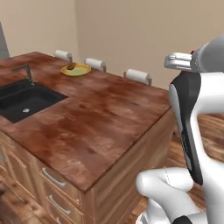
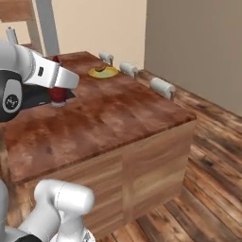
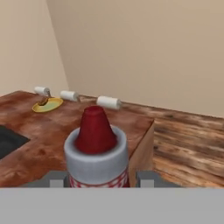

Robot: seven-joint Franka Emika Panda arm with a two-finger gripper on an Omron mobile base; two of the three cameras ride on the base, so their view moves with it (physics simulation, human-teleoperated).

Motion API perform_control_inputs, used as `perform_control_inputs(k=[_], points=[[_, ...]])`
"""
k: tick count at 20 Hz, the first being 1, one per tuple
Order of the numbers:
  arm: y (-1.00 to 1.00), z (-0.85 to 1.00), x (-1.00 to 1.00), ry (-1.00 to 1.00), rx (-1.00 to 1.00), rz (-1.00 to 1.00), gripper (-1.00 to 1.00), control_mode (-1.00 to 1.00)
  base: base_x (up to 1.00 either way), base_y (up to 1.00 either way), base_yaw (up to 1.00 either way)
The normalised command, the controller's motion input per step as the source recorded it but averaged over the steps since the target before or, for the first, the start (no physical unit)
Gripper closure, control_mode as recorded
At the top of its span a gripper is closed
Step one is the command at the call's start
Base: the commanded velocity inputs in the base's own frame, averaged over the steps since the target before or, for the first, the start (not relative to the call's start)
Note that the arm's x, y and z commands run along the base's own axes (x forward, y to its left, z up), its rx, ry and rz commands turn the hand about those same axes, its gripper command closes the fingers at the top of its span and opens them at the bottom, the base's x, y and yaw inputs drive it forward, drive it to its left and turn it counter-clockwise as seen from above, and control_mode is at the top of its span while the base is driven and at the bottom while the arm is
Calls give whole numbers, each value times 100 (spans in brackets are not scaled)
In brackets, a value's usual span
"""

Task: Move the hot dog bun to the plate on the dining table and place the condiment next to that plate. Then navigate to the fridge and take the sausage and place it on the plate as well.

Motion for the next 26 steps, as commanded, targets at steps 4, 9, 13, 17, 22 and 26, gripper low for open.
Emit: perform_control_inputs(k=[4,9,13,17,22,26], points=[[0,0,0,0,0,0,100,100,32,-100,35],[0,0,0,0,0,0,100,100,33,-100,35],[0,0,0,0,0,0,100,100,29,-100,35],[0,0,0,0,0,0,100,100,27,-100,35],[0,0,0,0,0,0,100,100,25,-100,35],[0,0,0,0,0,0,100,100,23,-100,36]])
